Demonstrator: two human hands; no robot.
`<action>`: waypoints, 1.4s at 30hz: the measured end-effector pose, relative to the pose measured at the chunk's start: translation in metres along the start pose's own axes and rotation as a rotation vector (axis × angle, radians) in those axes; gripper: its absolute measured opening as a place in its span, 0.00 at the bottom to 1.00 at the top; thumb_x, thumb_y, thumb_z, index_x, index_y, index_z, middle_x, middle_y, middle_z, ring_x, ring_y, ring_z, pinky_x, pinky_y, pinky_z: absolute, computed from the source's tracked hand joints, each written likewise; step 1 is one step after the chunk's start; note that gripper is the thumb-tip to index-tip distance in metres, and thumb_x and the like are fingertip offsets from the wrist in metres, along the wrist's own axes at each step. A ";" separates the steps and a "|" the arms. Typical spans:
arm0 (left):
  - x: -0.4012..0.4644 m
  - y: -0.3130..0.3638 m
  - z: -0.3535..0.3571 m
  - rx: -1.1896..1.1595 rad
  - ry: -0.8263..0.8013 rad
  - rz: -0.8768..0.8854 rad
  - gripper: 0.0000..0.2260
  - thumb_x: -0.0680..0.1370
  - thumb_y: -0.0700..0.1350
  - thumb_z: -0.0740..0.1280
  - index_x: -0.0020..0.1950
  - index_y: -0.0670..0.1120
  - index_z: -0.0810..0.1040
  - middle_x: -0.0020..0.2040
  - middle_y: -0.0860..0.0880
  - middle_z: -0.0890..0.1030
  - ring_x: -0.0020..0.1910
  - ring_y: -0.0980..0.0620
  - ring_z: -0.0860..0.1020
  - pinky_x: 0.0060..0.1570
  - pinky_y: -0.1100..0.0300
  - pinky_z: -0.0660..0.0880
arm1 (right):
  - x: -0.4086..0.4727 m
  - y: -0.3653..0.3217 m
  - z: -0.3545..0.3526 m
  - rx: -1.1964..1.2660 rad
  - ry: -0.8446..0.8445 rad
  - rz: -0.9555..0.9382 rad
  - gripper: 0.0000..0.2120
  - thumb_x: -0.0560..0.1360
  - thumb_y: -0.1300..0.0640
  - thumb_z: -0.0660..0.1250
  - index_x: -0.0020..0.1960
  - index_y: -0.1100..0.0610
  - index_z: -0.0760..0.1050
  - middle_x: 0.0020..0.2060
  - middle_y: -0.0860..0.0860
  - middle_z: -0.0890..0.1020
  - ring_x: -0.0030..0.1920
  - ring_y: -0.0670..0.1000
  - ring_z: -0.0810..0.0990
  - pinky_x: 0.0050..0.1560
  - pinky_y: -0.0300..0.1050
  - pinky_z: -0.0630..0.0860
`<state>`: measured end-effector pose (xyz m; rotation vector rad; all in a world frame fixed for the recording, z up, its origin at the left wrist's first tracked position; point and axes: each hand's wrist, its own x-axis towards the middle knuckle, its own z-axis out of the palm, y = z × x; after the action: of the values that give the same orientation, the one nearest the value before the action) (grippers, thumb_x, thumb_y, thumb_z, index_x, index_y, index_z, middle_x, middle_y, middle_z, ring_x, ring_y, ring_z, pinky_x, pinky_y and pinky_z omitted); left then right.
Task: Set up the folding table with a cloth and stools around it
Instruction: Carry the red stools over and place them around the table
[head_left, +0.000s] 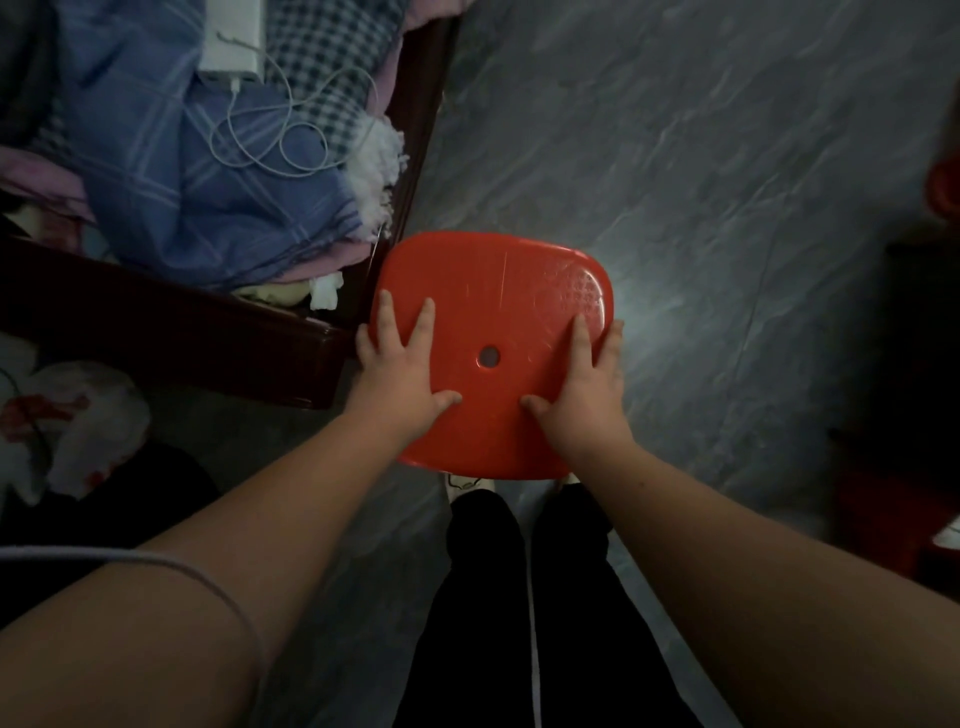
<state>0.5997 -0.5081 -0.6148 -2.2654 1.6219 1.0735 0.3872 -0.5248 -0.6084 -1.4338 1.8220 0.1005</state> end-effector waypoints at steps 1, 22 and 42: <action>-0.001 0.001 0.000 -0.003 0.007 0.008 0.52 0.70 0.58 0.77 0.78 0.65 0.39 0.77 0.55 0.30 0.78 0.34 0.44 0.70 0.34 0.61 | -0.001 0.001 -0.002 -0.004 0.002 -0.008 0.53 0.72 0.50 0.76 0.80 0.42 0.40 0.79 0.48 0.33 0.77 0.62 0.52 0.72 0.61 0.63; -0.049 0.160 -0.032 0.051 0.087 0.168 0.49 0.69 0.59 0.76 0.79 0.64 0.46 0.79 0.53 0.35 0.77 0.34 0.45 0.72 0.34 0.59 | -0.048 0.075 -0.145 0.072 0.192 0.000 0.48 0.70 0.47 0.76 0.79 0.38 0.48 0.80 0.45 0.39 0.78 0.62 0.52 0.71 0.60 0.64; -0.042 0.475 0.047 0.104 0.082 0.242 0.48 0.69 0.59 0.77 0.79 0.64 0.47 0.78 0.56 0.35 0.78 0.33 0.45 0.71 0.33 0.61 | 0.012 0.305 -0.359 0.128 0.239 0.035 0.47 0.70 0.46 0.75 0.79 0.40 0.49 0.80 0.44 0.39 0.78 0.60 0.52 0.72 0.61 0.63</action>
<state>0.1561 -0.6430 -0.4942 -2.1143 1.9765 0.9298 -0.0623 -0.6084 -0.4924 -1.3710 2.0079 -0.1740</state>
